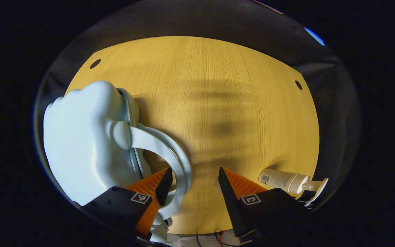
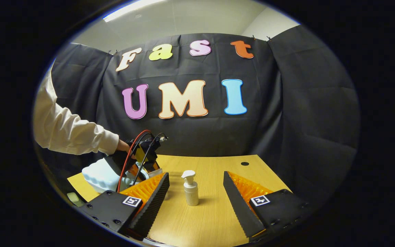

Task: First open the suitcase, pack the skin care products into it, and then close the suitcase.

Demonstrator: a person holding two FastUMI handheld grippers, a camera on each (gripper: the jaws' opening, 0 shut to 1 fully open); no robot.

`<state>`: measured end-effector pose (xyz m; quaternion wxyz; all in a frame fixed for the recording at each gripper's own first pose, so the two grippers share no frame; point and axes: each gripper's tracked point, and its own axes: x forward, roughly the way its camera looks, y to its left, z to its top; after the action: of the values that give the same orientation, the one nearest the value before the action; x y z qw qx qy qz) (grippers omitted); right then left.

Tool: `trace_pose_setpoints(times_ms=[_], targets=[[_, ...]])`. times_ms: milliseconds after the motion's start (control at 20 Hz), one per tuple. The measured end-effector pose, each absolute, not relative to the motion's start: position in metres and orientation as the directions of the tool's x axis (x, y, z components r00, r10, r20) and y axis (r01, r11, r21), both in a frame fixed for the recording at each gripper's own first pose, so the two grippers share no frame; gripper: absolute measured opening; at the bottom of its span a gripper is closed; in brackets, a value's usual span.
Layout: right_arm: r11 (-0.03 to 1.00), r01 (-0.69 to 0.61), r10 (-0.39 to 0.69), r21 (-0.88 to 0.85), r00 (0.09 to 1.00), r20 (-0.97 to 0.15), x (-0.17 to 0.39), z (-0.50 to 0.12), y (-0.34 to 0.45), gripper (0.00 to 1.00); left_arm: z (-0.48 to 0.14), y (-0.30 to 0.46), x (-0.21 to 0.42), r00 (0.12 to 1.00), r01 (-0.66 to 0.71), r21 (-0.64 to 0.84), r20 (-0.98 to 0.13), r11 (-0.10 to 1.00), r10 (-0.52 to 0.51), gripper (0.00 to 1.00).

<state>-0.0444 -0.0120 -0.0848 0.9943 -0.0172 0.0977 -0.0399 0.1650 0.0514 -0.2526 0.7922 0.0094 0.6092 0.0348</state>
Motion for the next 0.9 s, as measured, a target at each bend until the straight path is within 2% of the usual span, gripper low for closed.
trace_pose_setpoints(times_ms=[100,150,200,250,300,350,450,500,550,900], targets=[[0.996,0.079,-0.086,-0.044,0.977,-0.194,-0.045,-0.084,-0.013,0.99,-0.255,0.053,0.162,0.234,-0.033,0.061,-0.97,0.998,0.067,0.74],[0.996,0.08,-0.087,-0.047,0.977,-0.195,-0.045,-0.084,-0.013,0.99,-0.257,0.055,0.159,0.223,-0.03,0.068,-0.972,0.997,0.073,0.75],[0.996,0.08,-0.088,-0.049,0.976,-0.197,-0.046,-0.085,-0.014,0.99,-0.257,0.057,0.16,0.216,-0.024,0.079,-0.973,0.997,0.082,0.65],[0.996,0.078,-0.087,-0.05,0.976,-0.199,-0.045,-0.085,-0.013,0.99,-0.256,0.061,0.161,0.214,-0.016,0.091,-0.973,0.996,0.093,0.66],[0.996,0.076,-0.085,-0.052,0.976,-0.202,-0.046,-0.086,-0.012,0.99,-0.257,0.064,0.162,0.215,-0.008,0.104,-0.971,0.995,0.103,0.52],[0.996,0.075,-0.084,-0.054,0.975,-0.205,-0.046,-0.086,-0.012,0.99,-0.256,0.067,0.161,0.212,0.0,0.117,-0.971,0.993,0.114,0.46],[0.996,0.069,-0.08,-0.059,0.974,-0.21,-0.044,-0.087,-0.012,0.99,-0.258,0.068,0.16,0.199,0.014,0.126,-0.973,0.992,0.121,0.26],[0.996,0.068,-0.08,-0.063,0.974,-0.21,-0.044,-0.087,-0.013,0.99,-0.259,0.068,0.158,0.188,0.016,0.129,-0.974,0.992,0.123,0.32],[0.995,0.068,-0.08,-0.067,0.975,-0.209,-0.044,-0.086,-0.013,0.99,-0.261,0.069,0.156,0.18,0.02,0.134,-0.975,0.991,0.128,0.32],[0.994,0.077,-0.092,-0.079,0.976,-0.199,-0.044,-0.082,-0.02,0.99,-0.259,0.071,0.156,0.153,0.059,0.171,-0.975,0.984,0.16,0.18]])
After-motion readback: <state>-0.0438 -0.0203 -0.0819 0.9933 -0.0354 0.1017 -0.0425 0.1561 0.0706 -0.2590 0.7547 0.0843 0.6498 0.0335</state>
